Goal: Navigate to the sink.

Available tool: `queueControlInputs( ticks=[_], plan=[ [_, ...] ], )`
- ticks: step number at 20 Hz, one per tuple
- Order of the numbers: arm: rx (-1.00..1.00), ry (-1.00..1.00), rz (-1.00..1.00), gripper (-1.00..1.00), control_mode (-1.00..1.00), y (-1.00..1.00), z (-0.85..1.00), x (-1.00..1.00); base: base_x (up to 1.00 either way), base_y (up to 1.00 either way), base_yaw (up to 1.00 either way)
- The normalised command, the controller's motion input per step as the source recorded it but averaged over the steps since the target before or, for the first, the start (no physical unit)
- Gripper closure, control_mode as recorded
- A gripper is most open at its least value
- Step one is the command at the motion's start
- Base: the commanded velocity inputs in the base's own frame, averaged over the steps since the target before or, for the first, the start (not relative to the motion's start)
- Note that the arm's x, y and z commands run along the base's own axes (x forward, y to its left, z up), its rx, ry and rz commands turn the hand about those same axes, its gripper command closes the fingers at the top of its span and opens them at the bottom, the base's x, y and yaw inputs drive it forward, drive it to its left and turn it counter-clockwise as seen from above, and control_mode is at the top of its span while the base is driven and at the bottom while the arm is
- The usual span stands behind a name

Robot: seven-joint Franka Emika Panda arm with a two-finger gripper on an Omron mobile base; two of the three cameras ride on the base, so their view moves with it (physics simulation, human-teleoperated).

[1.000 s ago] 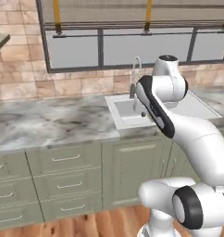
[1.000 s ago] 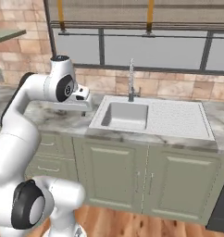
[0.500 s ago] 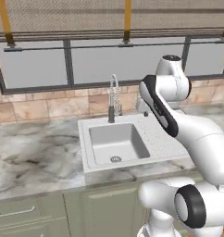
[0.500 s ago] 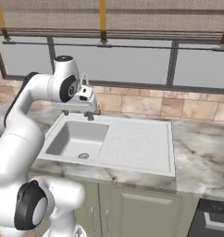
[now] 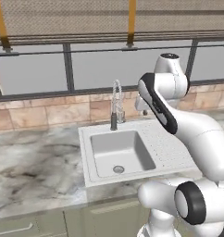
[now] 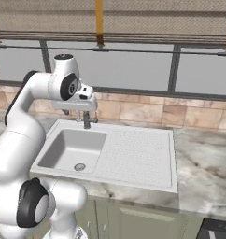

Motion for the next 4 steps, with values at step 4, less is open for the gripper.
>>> queueControlInputs(
  ticks=[4],
  plan=[
    [0.0,0.0,0.0,-1.0,1.0,0.0,0.0,0.0,0.62,0.02,-0.01]
  ],
)
